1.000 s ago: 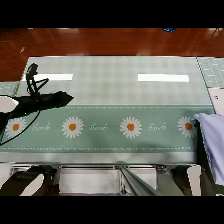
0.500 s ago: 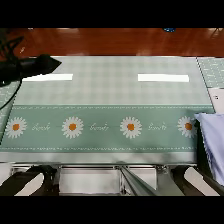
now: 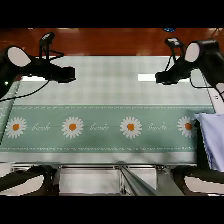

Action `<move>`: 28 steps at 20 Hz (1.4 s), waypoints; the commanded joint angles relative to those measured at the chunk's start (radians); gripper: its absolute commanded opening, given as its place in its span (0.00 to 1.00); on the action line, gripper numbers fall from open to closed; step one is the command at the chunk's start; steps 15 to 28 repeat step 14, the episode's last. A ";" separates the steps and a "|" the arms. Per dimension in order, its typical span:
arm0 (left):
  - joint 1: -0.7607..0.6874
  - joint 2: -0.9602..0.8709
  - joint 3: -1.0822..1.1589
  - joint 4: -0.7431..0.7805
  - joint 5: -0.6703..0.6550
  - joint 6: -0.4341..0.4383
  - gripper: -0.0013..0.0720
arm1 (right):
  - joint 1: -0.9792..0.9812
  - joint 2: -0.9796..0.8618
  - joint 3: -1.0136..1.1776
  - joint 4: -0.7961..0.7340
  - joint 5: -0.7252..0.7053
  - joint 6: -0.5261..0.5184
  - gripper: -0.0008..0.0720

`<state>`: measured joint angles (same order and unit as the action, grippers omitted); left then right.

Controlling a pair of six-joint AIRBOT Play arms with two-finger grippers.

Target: Fold the shirts.

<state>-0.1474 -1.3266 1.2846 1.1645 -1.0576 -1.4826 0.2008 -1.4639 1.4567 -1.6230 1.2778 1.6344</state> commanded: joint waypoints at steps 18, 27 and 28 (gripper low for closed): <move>0.003 -0.020 0.006 0.044 -0.083 -0.030 0.04 | 0.038 -0.034 -0.010 -0.053 0.013 0.014 0.06; 0.003 -0.020 0.006 0.044 -0.083 -0.030 0.04 | 0.038 -0.034 -0.010 -0.053 0.013 0.014 0.06; 0.003 -0.020 0.006 0.044 -0.083 -0.030 0.04 | 0.038 -0.034 -0.010 -0.053 0.013 0.014 0.06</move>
